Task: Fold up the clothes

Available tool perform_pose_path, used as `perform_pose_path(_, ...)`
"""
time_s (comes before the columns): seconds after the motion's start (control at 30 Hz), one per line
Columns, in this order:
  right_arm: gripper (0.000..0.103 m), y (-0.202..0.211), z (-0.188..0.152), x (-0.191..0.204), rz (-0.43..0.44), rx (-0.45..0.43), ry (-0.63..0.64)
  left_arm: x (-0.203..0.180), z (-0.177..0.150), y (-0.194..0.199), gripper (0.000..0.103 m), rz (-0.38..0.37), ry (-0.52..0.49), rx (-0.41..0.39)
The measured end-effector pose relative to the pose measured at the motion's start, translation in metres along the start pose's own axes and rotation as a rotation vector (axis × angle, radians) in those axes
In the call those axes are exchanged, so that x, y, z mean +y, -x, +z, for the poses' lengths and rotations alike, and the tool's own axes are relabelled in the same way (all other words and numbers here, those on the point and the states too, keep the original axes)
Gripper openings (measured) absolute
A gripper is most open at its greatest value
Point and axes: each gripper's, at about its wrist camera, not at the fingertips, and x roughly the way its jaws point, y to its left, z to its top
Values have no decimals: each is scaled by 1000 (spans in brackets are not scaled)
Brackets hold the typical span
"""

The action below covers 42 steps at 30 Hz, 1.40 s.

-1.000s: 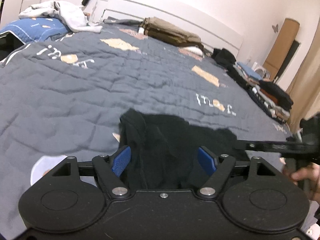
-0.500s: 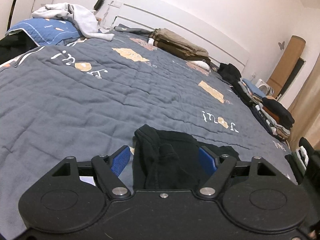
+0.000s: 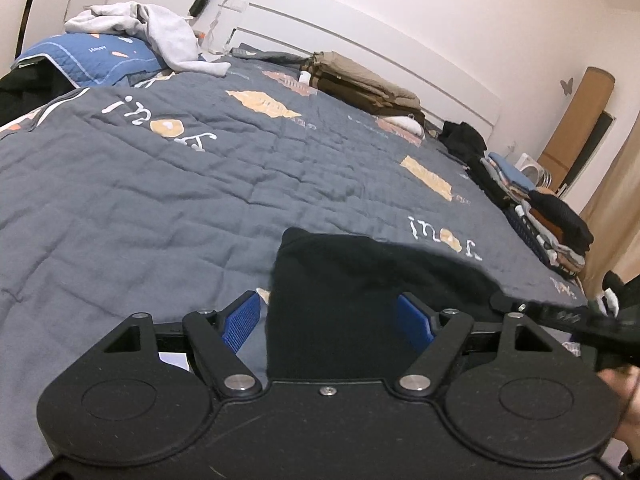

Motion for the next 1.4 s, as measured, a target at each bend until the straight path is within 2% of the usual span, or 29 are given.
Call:
perform_pose_path(0.07,13,-9,-7,-16,-43,25,-27,-1,-1,-2,75,3,-8,11)
perform_pose_path(0.17,16,-10,-11,-30,22,16,-109,-1,-3,-4,75,3,-14,17)
perform_pose_path(0.23,26,-7,-10,-36,72,16,-155,-1,-4,-5,75,4,-14,20)
perform_pose_path(0.3,41,-8,-9,-35,98,16,-149,-1,-4,-6,76,3,-16,23)
perform_pose_path(0.33,42,-6,-8,-31,95,8,-124,-2,-5,-6,76,4,-18,26)
perform_pose_path(0.43,38,0,-5,-20,86,-17,-49,-3,-5,-7,76,2,-25,29)
perform_pose_path(0.47,20,2,-3,-16,84,-25,-24,-4,-6,-7,76,3,-28,30)
perform_pose_path(0.5,7,4,-2,-13,81,-33,1,-4,-6,-7,76,4,-31,30)
perform_pose_path(0.7,7,15,4,9,64,-82,150,-3,-6,-7,76,2,-28,30)
perform_pose_path(0.8,9,6,-2,17,-3,-48,254,-4,-6,-8,76,1,-35,34)
perform_pose_path(0.93,13,-9,-7,-10,-3,83,113,-5,-6,-7,76,0,-40,34)
perform_pose_path(1.03,18,2,1,-32,85,73,-18,-4,-6,-8,76,0,-35,34)
perform_pose_path(1.1,31,3,1,-39,118,86,-55,-5,-7,-9,76,0,-38,38)
perform_pose_path(1.13,33,1,-1,-41,128,98,-61,-6,-7,-9,76,0,-41,39)
perform_pose_path(1.23,33,-5,-8,-40,181,131,-73,-6,-6,-9,76,-2,-42,37)
perform_pose_path(1.33,32,-9,-16,-30,168,133,-19,-5,-7,-10,76,4,-39,40)
perform_pose_path(1.37,27,-10,-18,-29,155,138,-17,-5,-6,-10,76,5,-37,42)
perform_pose_path(1.4,17,-10,-17,-33,148,143,-45,-5,-6,-11,76,5,-36,43)
